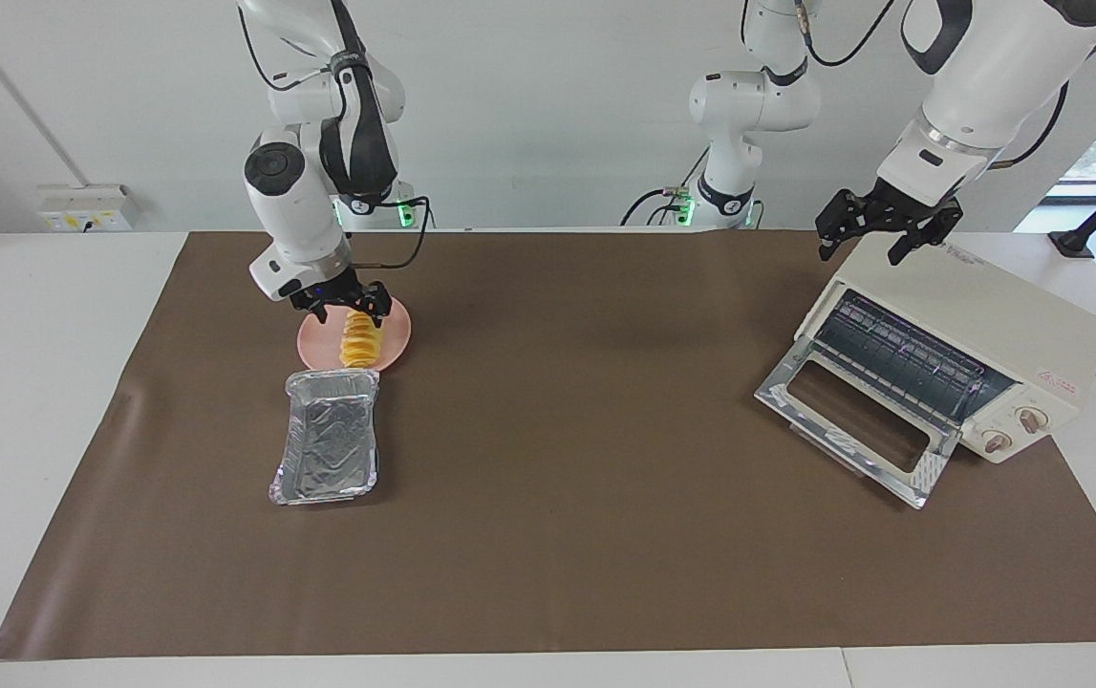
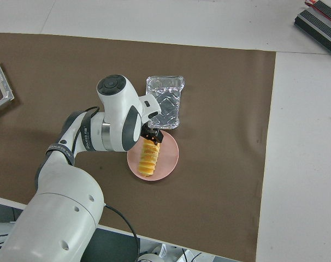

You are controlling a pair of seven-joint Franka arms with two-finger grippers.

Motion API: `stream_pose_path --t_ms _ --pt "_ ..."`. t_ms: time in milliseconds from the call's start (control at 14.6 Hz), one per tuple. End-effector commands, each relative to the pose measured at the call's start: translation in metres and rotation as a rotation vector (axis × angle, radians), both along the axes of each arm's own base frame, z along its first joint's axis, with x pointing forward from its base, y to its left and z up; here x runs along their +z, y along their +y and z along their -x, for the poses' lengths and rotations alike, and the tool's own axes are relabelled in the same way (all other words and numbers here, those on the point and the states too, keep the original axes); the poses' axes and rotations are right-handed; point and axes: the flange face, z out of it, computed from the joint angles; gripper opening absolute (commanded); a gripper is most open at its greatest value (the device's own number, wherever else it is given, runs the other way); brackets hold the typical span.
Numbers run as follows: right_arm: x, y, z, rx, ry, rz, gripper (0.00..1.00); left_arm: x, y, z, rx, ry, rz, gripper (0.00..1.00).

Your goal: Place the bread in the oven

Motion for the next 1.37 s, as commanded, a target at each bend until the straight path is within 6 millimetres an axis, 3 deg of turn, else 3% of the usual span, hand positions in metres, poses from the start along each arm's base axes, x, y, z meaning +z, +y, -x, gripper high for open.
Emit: stream_pose_path --t_ms 0,412,686,755,823,1029,1098,1303 --pt "-0.016 -0.003 0.01 -0.037 -0.008 -0.016 1.0 0.003 0.001 0.006 0.0 -0.015 0.017 1.0" --pt "-0.045 -0.006 0.029 -0.038 -0.018 -0.012 1.0 0.003 0.001 0.006 0.0 -0.015 0.017 1.0" --pt "-0.053 -0.006 0.032 -0.034 -0.013 -0.011 0.95 0.003 0.001 0.006 0.0 -0.013 0.017 1.0" --pt "-0.054 -0.006 0.032 -0.033 -0.009 -0.01 0.86 0.003 0.001 0.006 0.0 -0.015 0.017 1.0" --pt "-0.053 -0.005 0.032 -0.033 -0.01 -0.011 0.7 0.003 0.001 0.006 0.0 -0.013 0.017 1.0" --pt "-0.053 -0.005 0.031 -0.025 -0.009 -0.011 0.11 0.003 0.001 0.006 0.0 -0.015 0.017 1.0" --pt "-0.052 -0.005 0.031 -0.023 -0.009 -0.011 0.03 0.003 0.001 0.006 0.0 -0.013 0.017 1.0" --pt "-0.046 -0.002 0.029 -0.022 0.004 -0.011 0.03 0.003 0.001 0.006 0.0 -0.013 0.017 1.0"
